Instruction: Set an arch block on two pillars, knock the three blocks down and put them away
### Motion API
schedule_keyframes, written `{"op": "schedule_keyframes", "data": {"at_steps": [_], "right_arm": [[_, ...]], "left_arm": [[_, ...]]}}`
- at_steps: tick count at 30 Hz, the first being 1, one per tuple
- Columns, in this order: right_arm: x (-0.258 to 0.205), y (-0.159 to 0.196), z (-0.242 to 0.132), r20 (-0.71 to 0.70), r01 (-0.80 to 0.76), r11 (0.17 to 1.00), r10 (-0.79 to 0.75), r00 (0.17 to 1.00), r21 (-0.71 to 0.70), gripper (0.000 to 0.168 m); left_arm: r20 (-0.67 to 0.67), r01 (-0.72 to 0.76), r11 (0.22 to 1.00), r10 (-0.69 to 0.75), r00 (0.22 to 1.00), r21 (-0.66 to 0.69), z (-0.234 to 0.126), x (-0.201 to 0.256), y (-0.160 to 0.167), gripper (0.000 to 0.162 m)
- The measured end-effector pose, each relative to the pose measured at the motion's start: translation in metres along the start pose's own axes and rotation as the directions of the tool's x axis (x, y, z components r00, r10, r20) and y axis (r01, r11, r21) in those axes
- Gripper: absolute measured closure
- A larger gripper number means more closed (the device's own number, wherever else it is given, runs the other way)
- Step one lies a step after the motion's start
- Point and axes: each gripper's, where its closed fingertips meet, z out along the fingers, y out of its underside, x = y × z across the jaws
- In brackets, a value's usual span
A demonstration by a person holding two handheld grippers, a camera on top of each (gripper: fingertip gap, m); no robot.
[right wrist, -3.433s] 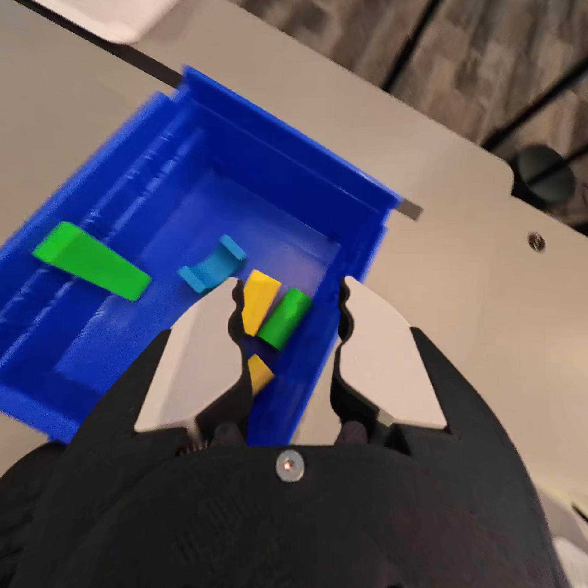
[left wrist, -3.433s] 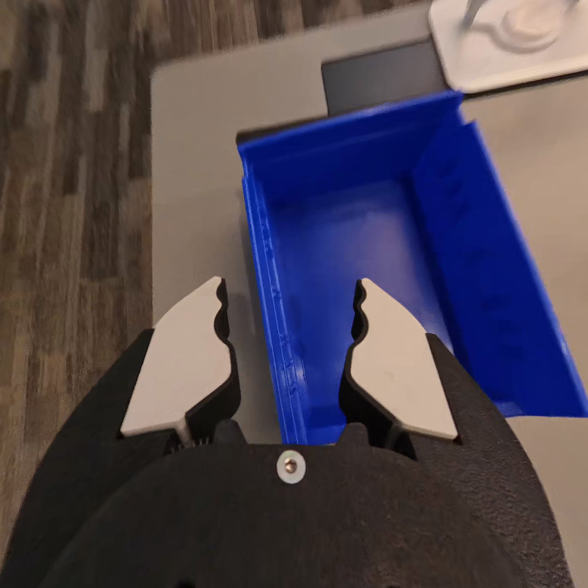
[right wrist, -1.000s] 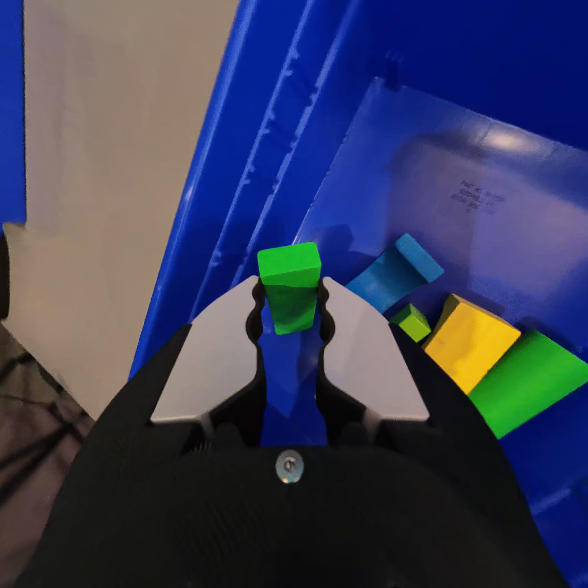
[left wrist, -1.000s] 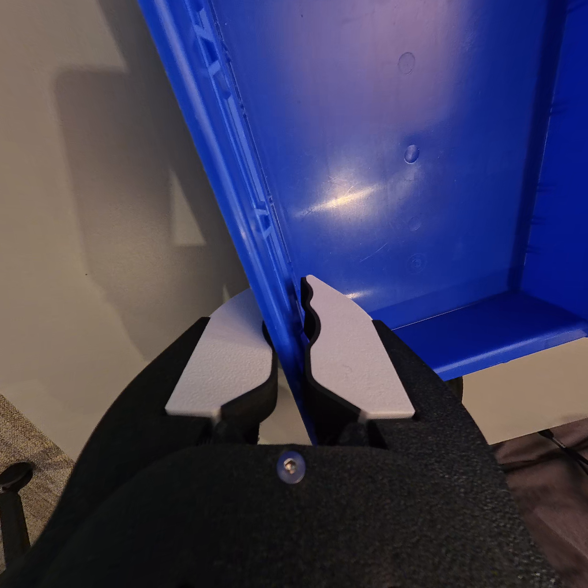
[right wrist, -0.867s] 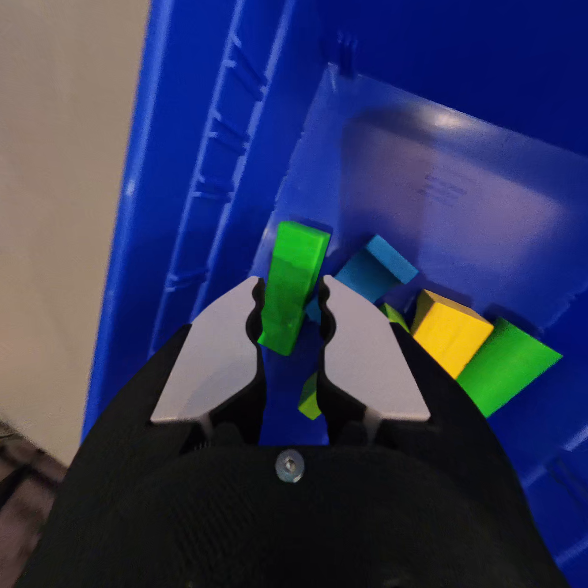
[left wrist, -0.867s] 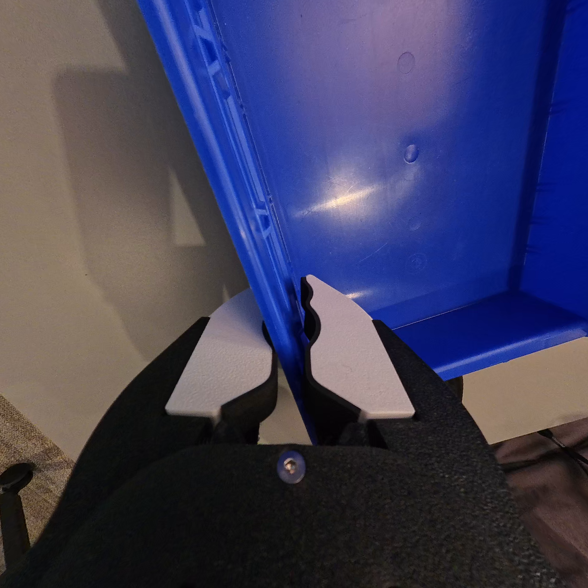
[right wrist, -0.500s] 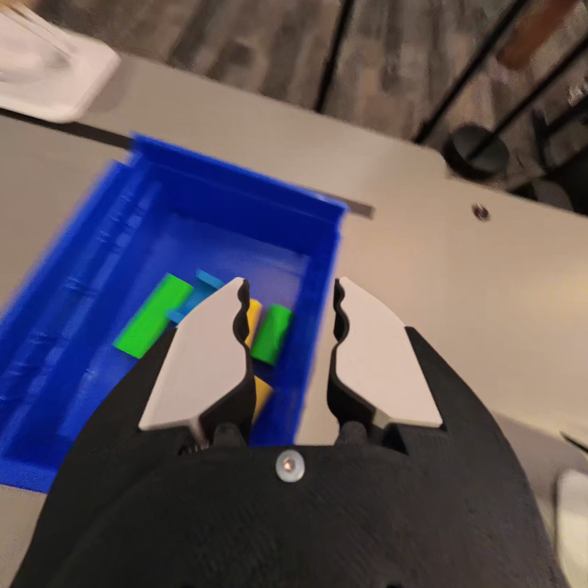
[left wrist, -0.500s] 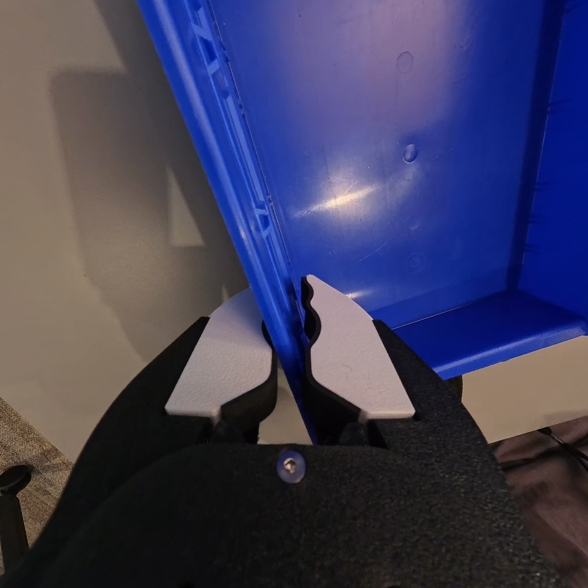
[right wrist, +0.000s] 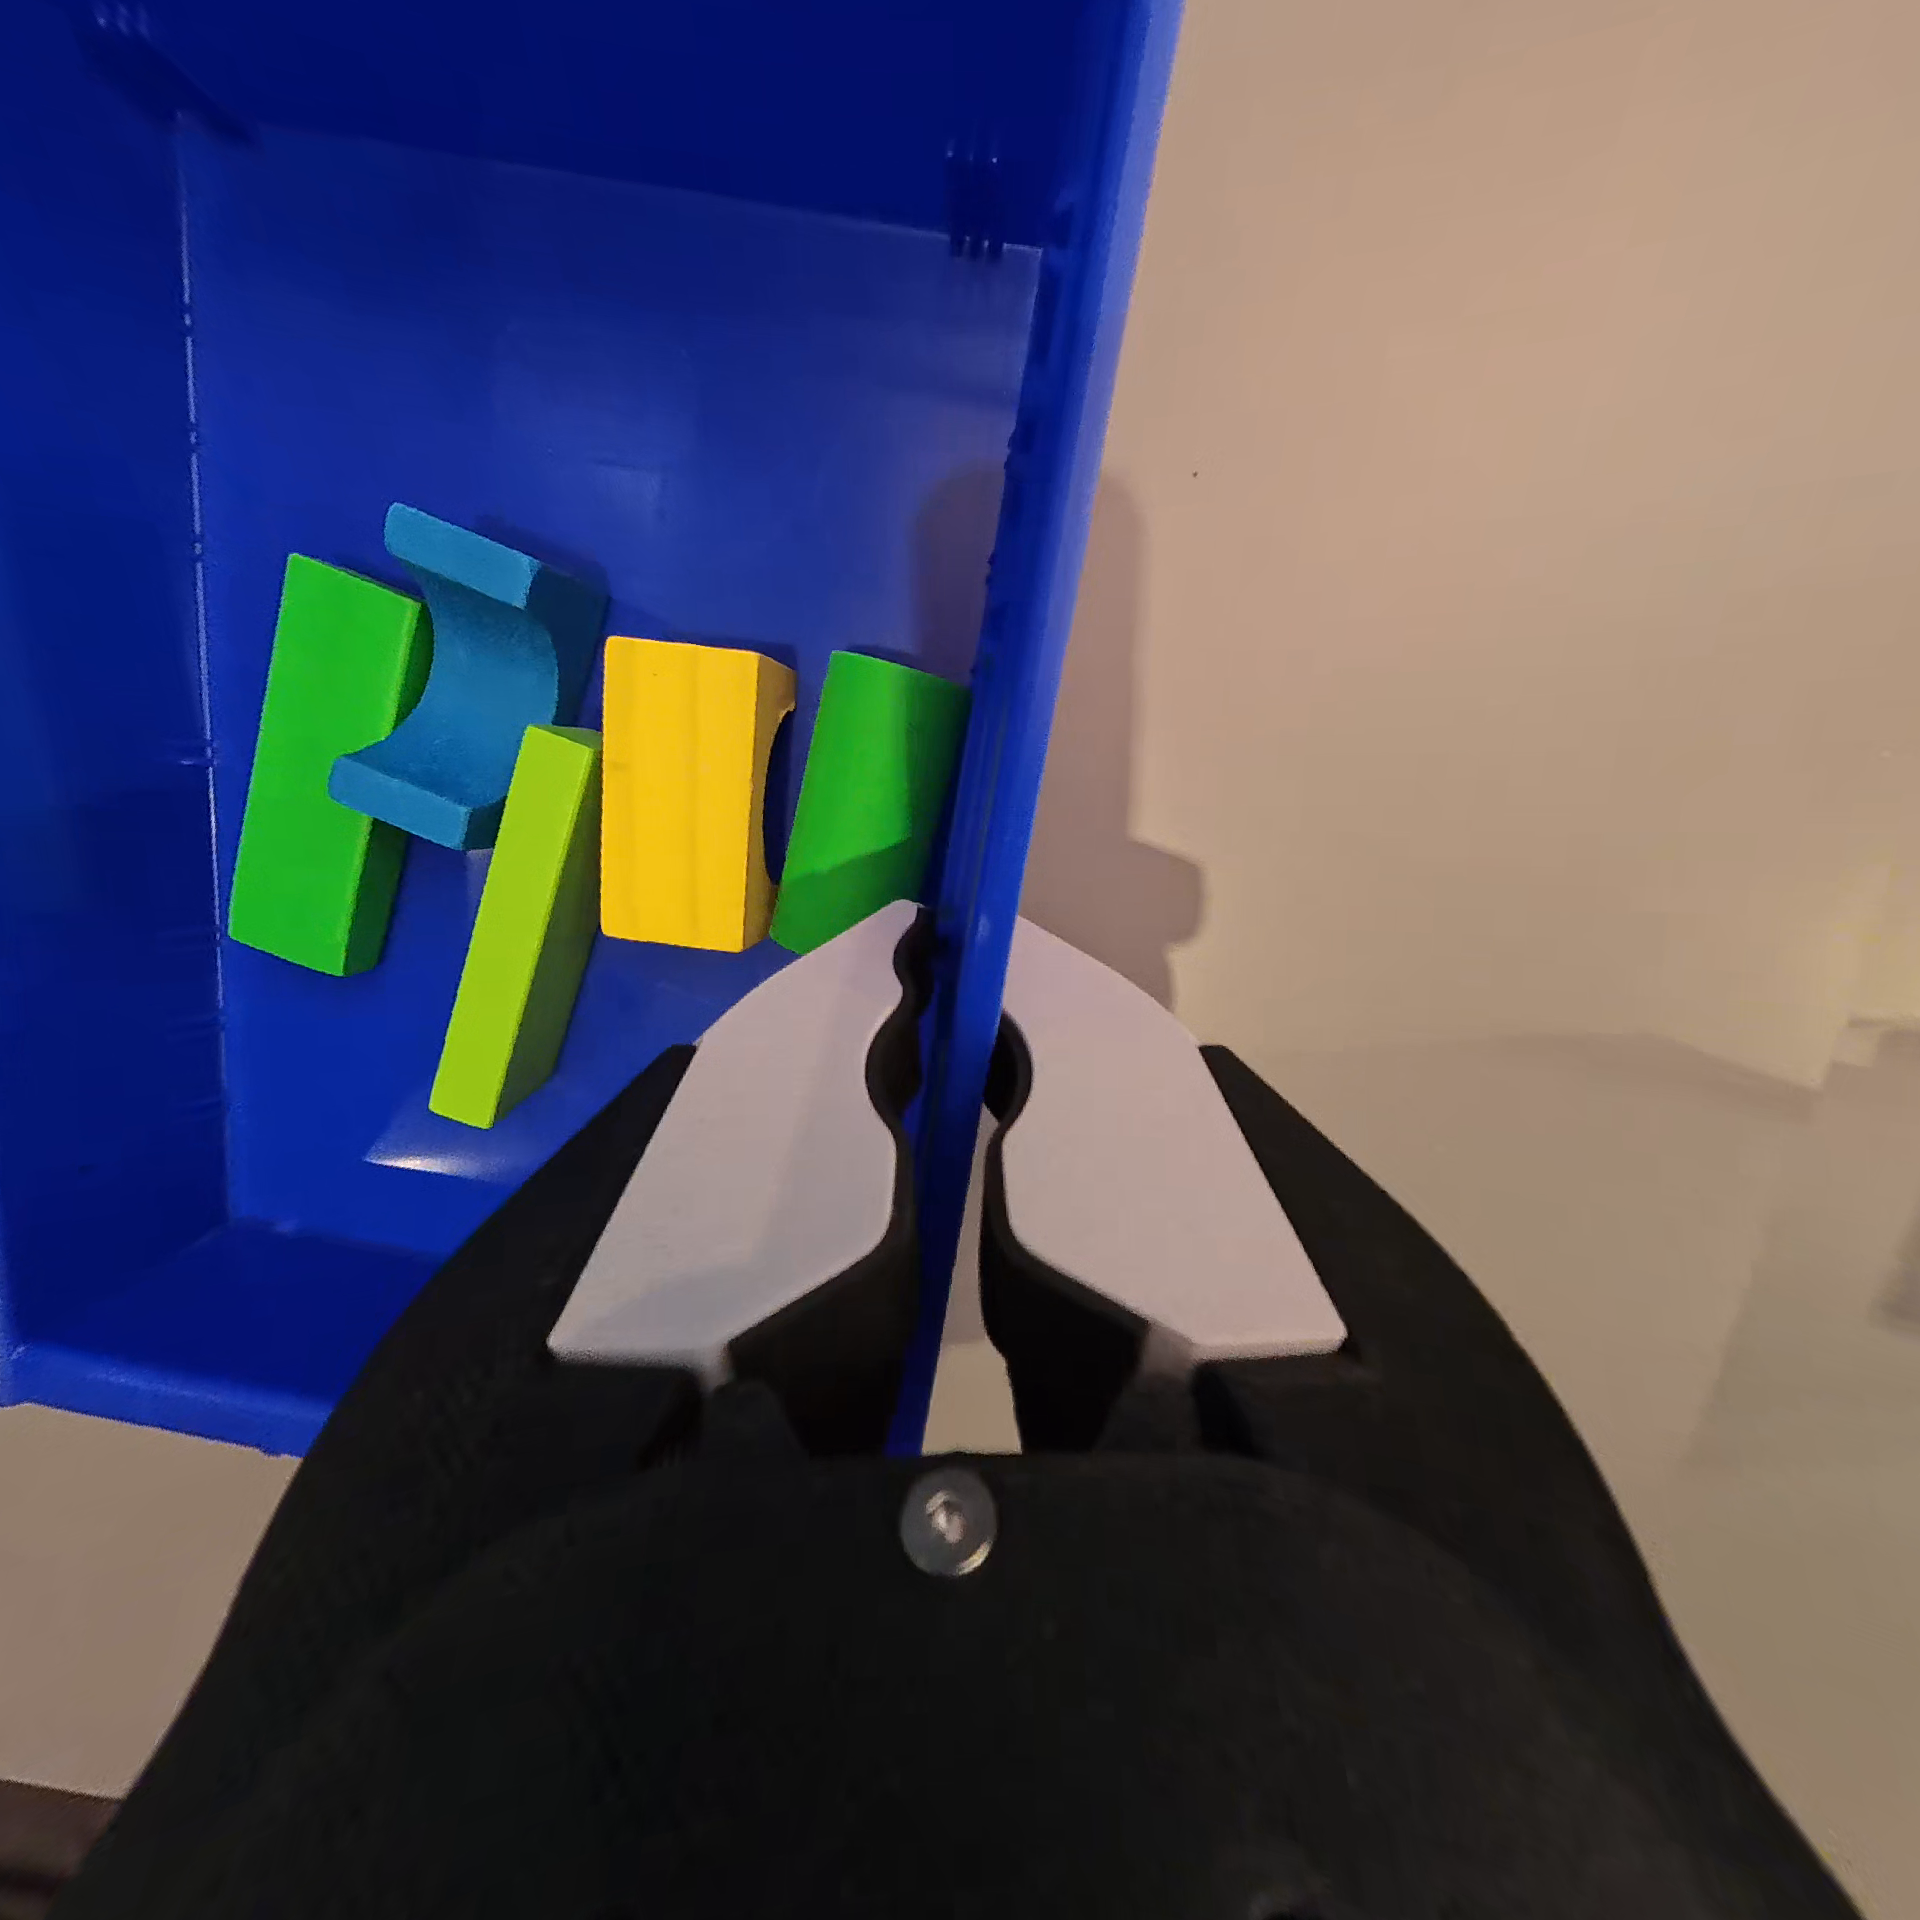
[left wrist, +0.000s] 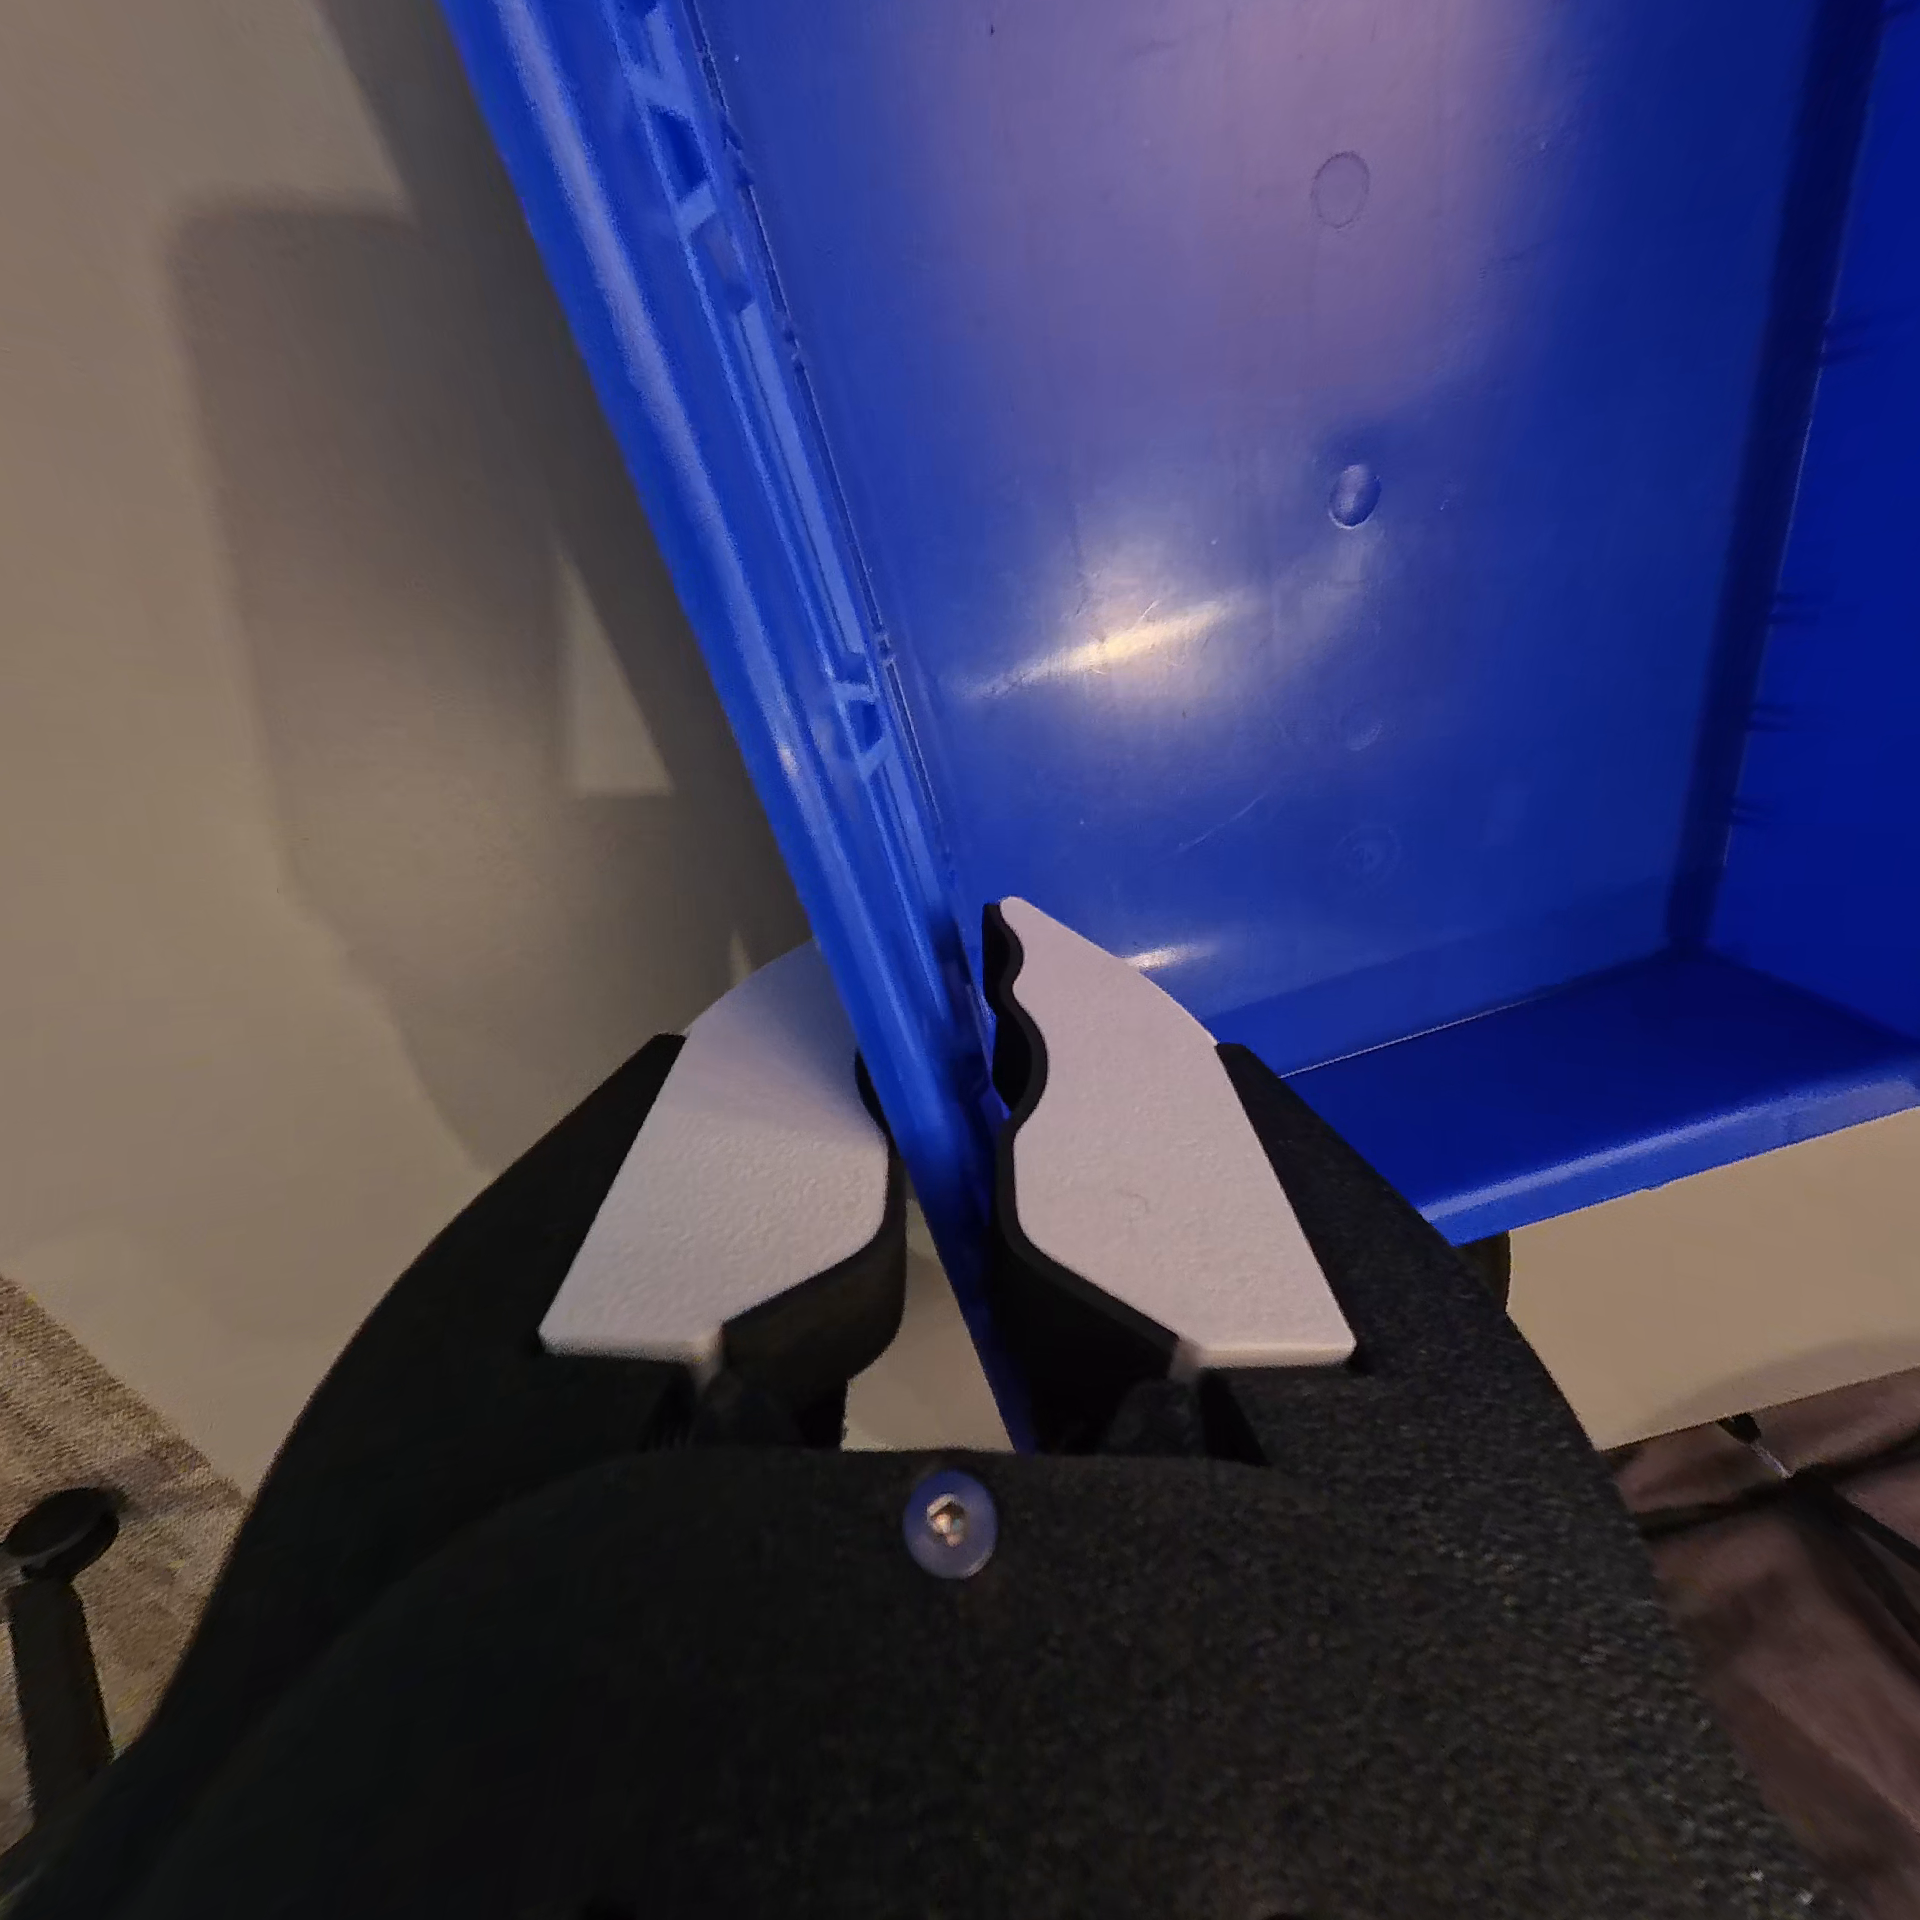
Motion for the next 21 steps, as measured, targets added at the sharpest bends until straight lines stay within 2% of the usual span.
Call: {"op": "schedule_keyframes", "data": {"at_steps": [7,17,21], "right_arm": [[-0.027,-0.008,0.005,0.010,0.022,1.000,-0.021,1.000,-0.015,0.161],[-0.107,-0.013,0.014,0.036,0.097,0.990,-0.094,0.995,-0.103,0.161],[-0.144,-0.009,0.015,0.049,0.168,0.976,-0.162,0.985,-0.140,0.160]], "left_arm": [[-0.008,-0.060,0.998,0.060,0.998,-0.017,0.005,0.025,-0.011,0.148],[0.057,-0.145,0.989,0.146,0.988,-0.031,0.019,0.088,-0.036,0.141],[0.037,-0.222,0.975,0.222,0.974,-0.012,0.025,0.125,-0.045,0.134]]}}
